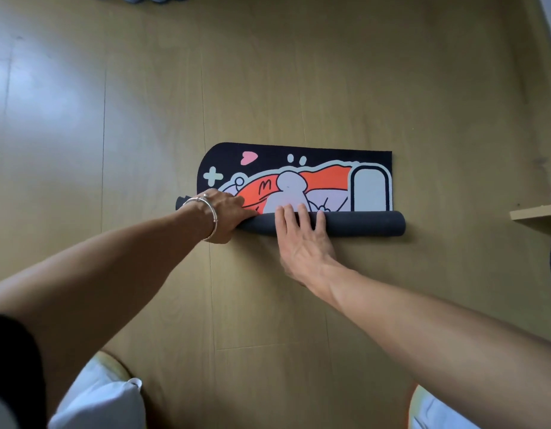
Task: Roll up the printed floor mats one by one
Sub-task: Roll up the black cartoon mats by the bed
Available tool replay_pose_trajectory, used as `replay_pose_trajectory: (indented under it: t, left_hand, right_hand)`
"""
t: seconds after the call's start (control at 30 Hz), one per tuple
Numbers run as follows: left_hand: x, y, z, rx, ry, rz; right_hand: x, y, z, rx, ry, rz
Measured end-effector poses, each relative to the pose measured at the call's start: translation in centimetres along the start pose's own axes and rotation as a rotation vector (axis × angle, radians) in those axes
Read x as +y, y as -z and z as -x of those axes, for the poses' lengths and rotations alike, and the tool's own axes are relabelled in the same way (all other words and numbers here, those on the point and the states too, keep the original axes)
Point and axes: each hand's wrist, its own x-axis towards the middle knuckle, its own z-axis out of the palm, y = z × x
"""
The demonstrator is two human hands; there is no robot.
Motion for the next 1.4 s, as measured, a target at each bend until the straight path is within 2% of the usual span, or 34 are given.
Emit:
replay_pose_trajectory:
  t: [0.2, 0.3, 0.43, 0.5, 0.6, 0.73, 0.97, 1.07, 1.2, 1.33, 1.4]
  left_hand:
    - [2.0, 0.0, 0.4, -0.114, 0.041, 0.294]
    - [3.3, -1.9, 0.6, -0.021, 0.101, 0.257]
    - [4.8, -3.4, 0.9, 0.167, 0.142, 0.054]
    - [6.1, -4.0, 1.1, 0.2, 0.151, 0.013]
    - [7.2, -4.5, 1.0, 0.16, 0.209, 0.059]
    - [6.2, -4.3, 0.4, 0.127, 0.179, 0.033]
    - [6.0, -3.5, -0.6, 0.086, 0.2, -0.018]
    - [5.1, -2.3, -1.2, 0.042, 0.223, 0.039]
    - [4.2, -0.7, -2.5, -0.034, 0.29, 0.25]
    - [4.0, -0.3, -1.8, 0.067, 0.243, 0.268]
    - [3.9, -0.6, -0.9, 0.149, 0.22, 0.182]
  right_hand:
    - [0.6, 0.1, 0.1, -0.071, -0.06, -0.02]
    - [0.5, -0.5, 0.3, -0.076, -0.066, -0.023]
    - [0.6, -0.4, -0.2, -0.083, -0.071, -0.058]
    - [0.6, -0.5, -0.3, -0.091, -0.074, -0.08]
    - [0.6, -0.7, -0.4, -0.1, -0.083, -0.121]
    - [0.9, -0.8, -0.7, -0.08, -0.083, -0.168]
    - [0.5, -1.0, -0.1, -0.049, -0.029, -0.057]
    - [0.4, -0.7, -0.2, -0.068, -0.058, -0.071]
    - [0.6, -0.4, -0.4, -0.061, -0.097, -0.101]
    - [1.3, 0.2, -0.9, -0.098, -0.093, -0.164]
    - [2.0, 0.7, -1.7, -0.142, -0.079, -0.227]
